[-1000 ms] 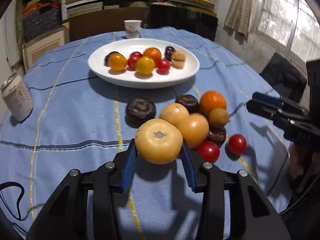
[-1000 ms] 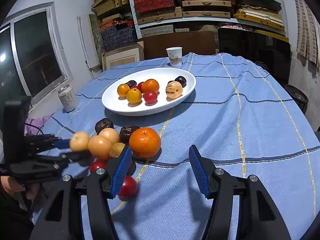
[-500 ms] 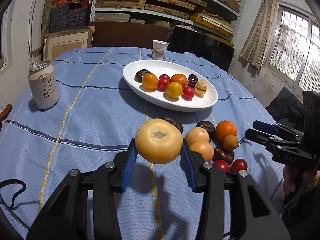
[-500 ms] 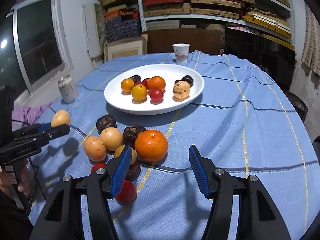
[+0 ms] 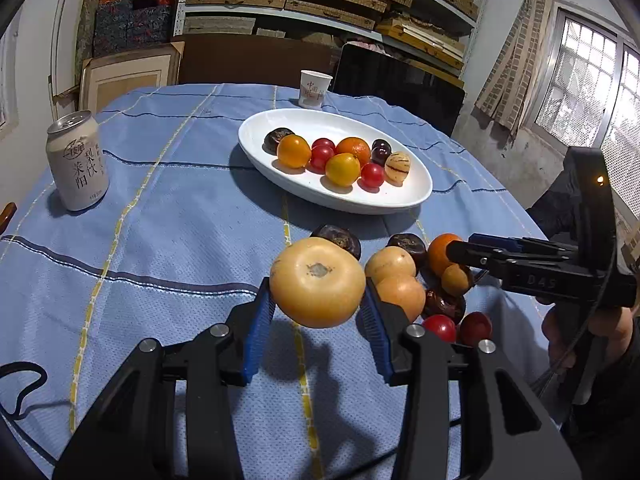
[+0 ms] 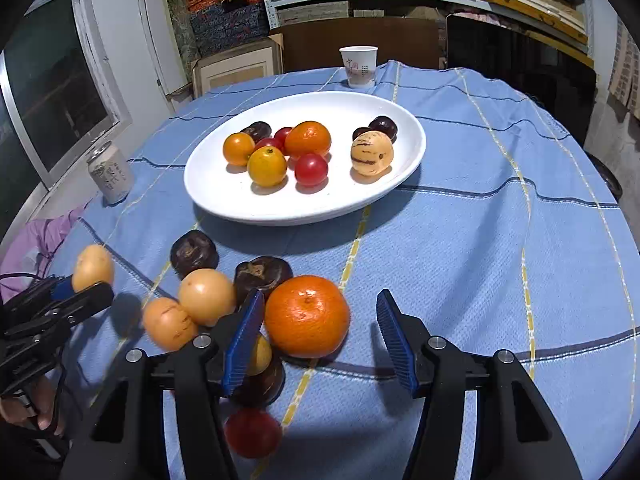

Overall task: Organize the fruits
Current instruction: 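Grasp the mandarin orange with the right gripper while the left holds the pale fruit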

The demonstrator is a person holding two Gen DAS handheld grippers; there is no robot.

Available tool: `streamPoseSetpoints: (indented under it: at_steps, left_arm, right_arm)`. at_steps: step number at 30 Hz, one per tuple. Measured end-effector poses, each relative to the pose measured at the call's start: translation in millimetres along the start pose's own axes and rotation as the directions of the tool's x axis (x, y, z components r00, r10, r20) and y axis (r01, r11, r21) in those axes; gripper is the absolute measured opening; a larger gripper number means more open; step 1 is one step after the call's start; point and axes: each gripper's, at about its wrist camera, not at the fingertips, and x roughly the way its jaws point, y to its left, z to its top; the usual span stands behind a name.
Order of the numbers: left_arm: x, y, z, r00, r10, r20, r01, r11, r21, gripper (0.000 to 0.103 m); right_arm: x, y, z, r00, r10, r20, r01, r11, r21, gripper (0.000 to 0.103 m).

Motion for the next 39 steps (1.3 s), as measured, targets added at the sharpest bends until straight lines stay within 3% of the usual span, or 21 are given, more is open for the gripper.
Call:
streamPoseSetpoints:
  at_steps: [2,8,10,12,13,18,22,27,28,29,32,39]
  left_arm:
    - [0,0,0,1.0,-0.001,0.0,0.001,1.0,0.0,0.042]
    - [3,-1,-1,1.0,-0.003,-0.005,0.003,1.0,0.004,0.043]
    - [3,-1,0,1.0,-0.003,-0.005,0.003,1.0,0.004,0.043]
    - [3,-1,0,1.0,-0.004,-0.005,0.004,1.0,0.004,0.043]
    - [4,-1,-1,1.0,-0.005,-0.006,0.005,1.0,0.005,0.043]
    - [5,-2,-2,1.0,-0.008,-0.005,0.008,1.0,0.005,0.043]
    - [4,-2,-2,1.0,-0.01,-0.008,0.01,1.0,0.007,0.043]
    - [3,-2,-2,1.0,-0.01,-0.004,0.01,1.0,0.007,0.043]
    - [3,-2,-2,1.0,-0.01,-0.004,0.01,1.0,0.006,0.043]
    - [3,-2,-2,1.0,-0.012,-0.005,0.012,1.0,0.004,0.043]
    - [3,-1,-2,1.0,-0.017,-0.008,0.017,1.0,0.002,0.043]
    - [5,-1,-2,1.0,-0.021,-0.013,0.021,1.0,0.003,0.043]
  right_arm:
    - [-3,3,-1,0.999,0.05,-0.015,-0.05,0.999,0.002,0.059]
    - [-10,15,-5,0.998,0.06,-0.013,-0.06,0.997,-0.042,0.06]
    - [-12,15,-5,1.0,0.01,0.009,-0.009,0.998,-0.065,0.06]
    - [-13,11,-4,0.996,-0.09,0.026,0.092,0.993,-0.078,0.062]
    - [-13,8,-4,0.996,-0.092,0.021,0.093,0.993,-0.069,0.062]
    - [-16,-3,-6,0.999,0.049,0.008,-0.049,0.999,-0.015,0.062]
    - [-11,10,-7,0.998,-0.055,0.022,0.057,0.993,-0.102,0.062]
    - [20,-4,4,0.996,-0.008,-0.088,0.008,1.0,0.001,0.06]
    - [24,-6,2,0.995,0.013,-0.103,-0.011,1.0,0.019,0.058]
    - [26,-6,2,0.993,0.04,-0.107,-0.037,0.999,0.032,0.049]
    - [19,2,-2,0.997,-0.03,-0.065,0.028,0.999,-0.021,0.047]
    - [3,1,-8,0.998,-0.057,0.004,0.057,0.998,-0.032,0.047]
